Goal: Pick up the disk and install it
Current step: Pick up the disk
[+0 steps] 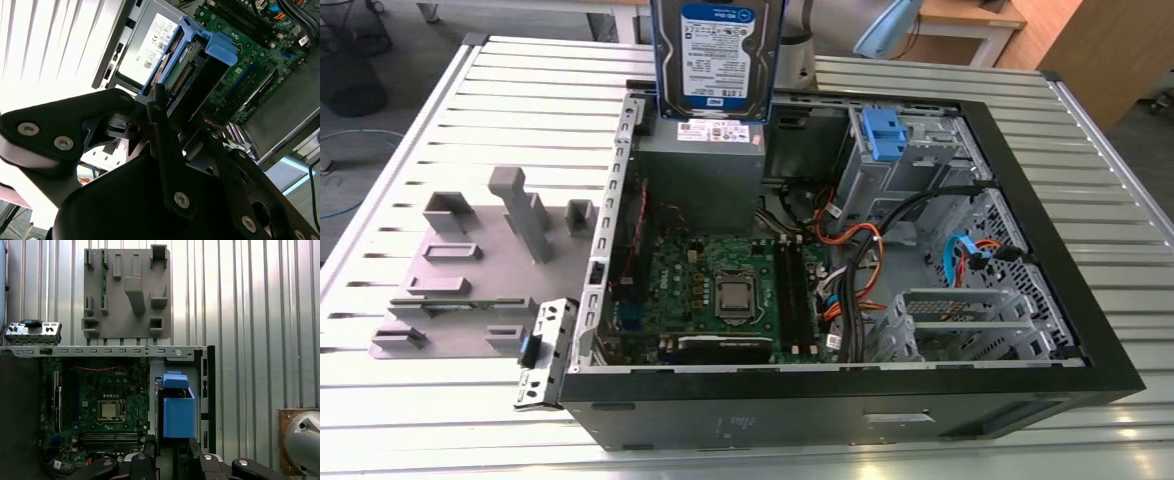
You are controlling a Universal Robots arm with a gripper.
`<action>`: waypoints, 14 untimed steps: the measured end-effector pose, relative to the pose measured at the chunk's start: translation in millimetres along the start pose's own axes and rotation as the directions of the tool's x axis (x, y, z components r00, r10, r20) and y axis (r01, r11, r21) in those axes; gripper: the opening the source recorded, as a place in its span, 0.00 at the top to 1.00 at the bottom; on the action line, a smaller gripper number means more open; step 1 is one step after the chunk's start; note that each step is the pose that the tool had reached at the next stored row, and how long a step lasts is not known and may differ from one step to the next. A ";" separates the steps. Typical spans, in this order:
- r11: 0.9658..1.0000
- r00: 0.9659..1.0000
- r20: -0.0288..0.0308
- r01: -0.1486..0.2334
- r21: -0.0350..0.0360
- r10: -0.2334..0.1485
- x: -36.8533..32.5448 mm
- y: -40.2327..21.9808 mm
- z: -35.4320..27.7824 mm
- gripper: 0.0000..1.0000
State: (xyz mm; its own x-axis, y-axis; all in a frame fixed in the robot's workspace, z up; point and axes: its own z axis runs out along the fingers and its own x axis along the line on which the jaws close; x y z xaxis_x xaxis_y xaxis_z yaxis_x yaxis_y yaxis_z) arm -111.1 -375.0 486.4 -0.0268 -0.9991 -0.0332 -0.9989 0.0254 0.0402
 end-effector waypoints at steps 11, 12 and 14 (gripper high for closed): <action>1.000 1.000 0.000 0.000 0.000 0.000 -0.1 -5.5 -0.2 0.65; 1.000 1.000 0.000 0.000 0.000 0.000 -0.2 -6.1 -0.2 0.65; 1.000 1.000 0.000 0.000 0.000 0.000 -0.2 -7.3 -0.3 0.65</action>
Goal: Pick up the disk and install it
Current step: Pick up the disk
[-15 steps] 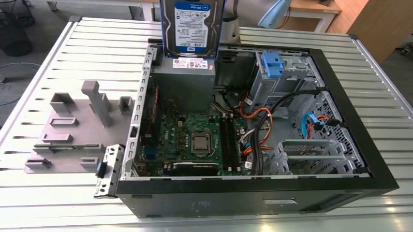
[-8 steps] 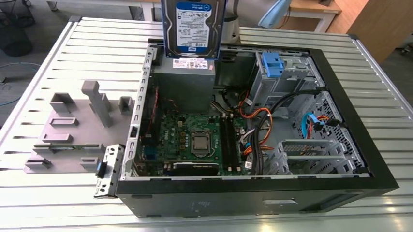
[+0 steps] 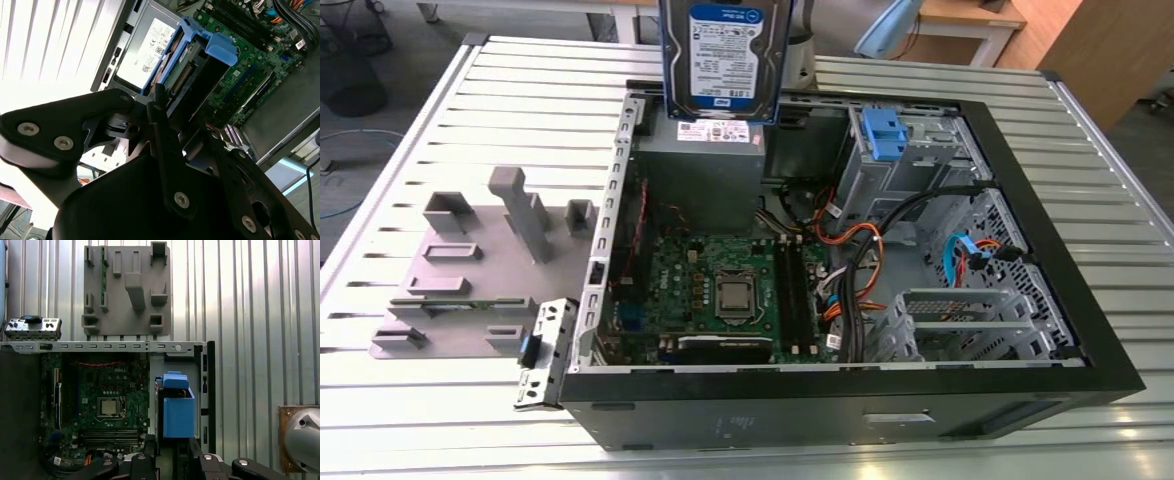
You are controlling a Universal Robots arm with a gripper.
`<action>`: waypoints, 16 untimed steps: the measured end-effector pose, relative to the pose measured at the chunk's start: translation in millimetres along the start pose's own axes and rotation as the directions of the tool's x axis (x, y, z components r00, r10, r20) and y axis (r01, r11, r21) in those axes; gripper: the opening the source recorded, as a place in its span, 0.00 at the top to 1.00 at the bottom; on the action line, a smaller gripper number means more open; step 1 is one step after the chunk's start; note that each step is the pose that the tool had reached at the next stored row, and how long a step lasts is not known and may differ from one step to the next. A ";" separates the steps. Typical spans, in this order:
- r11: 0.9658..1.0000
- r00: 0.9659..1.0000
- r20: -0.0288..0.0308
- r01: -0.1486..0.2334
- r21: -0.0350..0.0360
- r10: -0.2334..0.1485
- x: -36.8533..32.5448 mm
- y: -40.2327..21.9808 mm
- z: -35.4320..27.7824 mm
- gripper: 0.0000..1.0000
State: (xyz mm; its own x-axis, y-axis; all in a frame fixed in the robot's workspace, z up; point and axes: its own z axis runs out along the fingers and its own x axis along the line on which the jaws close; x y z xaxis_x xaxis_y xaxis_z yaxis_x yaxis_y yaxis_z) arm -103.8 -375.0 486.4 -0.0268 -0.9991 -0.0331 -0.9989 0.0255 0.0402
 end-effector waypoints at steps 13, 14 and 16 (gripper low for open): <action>1.000 1.000 0.000 0.000 0.000 0.000 -0.2 -6.6 -0.2 0.65; 1.000 1.000 0.000 0.000 0.000 0.000 -0.2 -6.8 -0.2 0.65; 1.000 1.000 0.000 0.000 0.000 0.000 -0.2 -8.0 -0.2 0.65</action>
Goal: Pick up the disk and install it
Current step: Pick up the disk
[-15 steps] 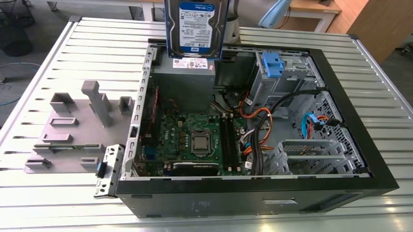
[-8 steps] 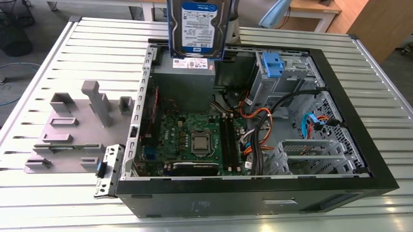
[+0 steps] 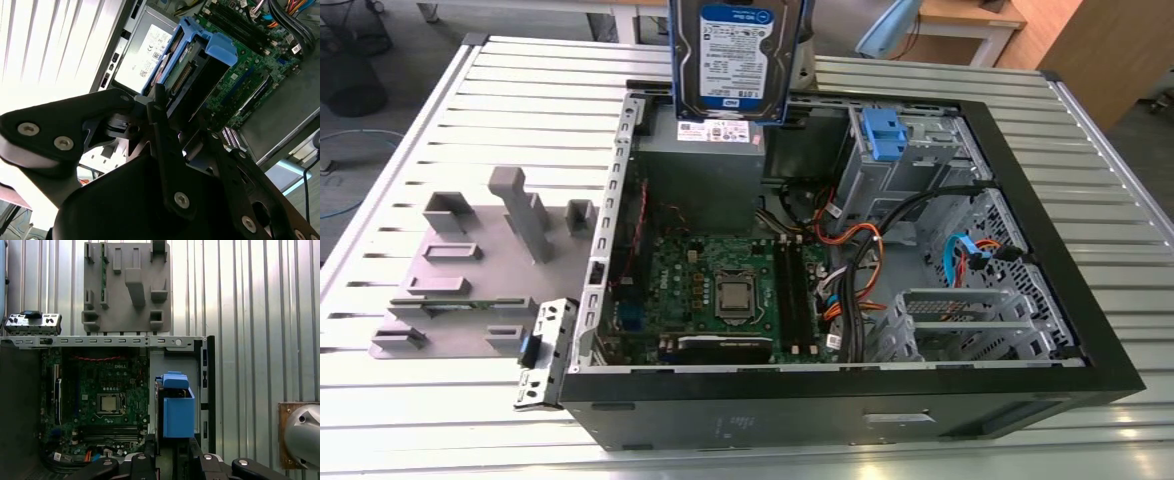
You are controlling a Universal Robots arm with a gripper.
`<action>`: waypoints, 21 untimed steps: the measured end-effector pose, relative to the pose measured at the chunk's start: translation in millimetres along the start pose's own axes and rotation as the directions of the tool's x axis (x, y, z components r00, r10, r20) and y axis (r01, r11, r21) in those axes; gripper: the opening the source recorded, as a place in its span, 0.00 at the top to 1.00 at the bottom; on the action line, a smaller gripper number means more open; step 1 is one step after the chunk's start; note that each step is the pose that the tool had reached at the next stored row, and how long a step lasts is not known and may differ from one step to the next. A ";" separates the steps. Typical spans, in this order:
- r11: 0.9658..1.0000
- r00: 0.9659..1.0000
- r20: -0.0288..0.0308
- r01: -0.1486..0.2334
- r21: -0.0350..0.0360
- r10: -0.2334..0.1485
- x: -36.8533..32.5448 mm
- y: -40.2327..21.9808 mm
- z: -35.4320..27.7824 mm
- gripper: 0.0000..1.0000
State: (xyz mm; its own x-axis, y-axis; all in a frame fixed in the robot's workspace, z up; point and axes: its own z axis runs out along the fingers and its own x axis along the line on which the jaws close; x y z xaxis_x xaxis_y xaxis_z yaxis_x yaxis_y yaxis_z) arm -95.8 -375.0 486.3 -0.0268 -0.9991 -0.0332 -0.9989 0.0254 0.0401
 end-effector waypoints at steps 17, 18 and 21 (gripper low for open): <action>1.000 1.000 0.000 0.000 0.000 0.000 -0.3 -12.5 -0.5 0.65; 1.000 1.000 0.000 0.000 0.000 0.000 -0.4 -13.5 -0.6 0.65; 1.000 1.000 0.000 0.000 0.000 0.000 -0.4 -16.1 -0.6 0.65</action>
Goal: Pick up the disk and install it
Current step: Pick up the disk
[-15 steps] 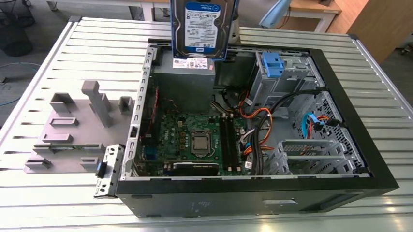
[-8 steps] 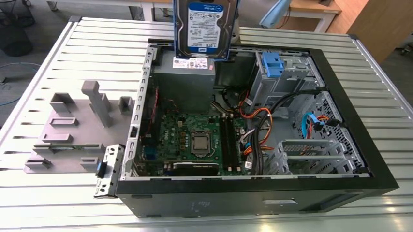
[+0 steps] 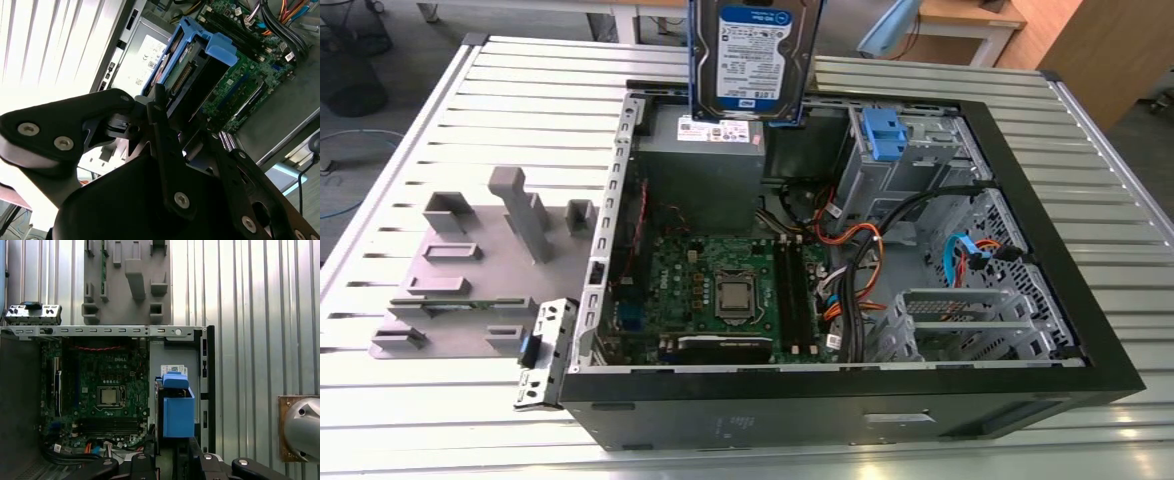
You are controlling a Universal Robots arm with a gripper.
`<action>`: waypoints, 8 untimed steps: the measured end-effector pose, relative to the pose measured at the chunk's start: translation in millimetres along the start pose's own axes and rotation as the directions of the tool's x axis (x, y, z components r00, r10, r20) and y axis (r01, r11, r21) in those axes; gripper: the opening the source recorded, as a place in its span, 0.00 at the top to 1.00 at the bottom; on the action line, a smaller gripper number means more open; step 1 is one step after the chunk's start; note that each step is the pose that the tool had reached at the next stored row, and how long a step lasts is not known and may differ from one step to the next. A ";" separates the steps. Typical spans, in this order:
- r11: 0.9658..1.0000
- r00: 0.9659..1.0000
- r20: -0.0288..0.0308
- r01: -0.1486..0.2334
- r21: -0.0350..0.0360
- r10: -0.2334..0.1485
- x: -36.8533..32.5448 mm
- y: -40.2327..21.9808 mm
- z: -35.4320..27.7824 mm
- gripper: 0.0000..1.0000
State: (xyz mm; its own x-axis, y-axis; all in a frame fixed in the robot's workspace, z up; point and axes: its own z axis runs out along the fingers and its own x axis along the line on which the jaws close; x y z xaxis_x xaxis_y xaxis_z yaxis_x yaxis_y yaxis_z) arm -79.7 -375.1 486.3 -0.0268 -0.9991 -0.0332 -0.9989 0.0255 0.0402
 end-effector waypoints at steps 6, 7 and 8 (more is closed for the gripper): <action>1.000 1.000 0.000 0.000 0.000 0.000 -0.1 -4.1 -0.2 0.65; 1.000 1.000 0.000 0.000 0.000 0.000 -0.1 -4.3 -0.2 0.65; 1.000 1.000 0.000 0.000 0.000 0.000 -0.2 -4.6 -0.2 0.65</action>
State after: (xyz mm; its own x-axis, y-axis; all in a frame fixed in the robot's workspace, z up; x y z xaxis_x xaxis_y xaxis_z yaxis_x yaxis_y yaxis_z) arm -75.0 -375.0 486.4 -0.0268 -0.9991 -0.0332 -0.9989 0.0254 0.0402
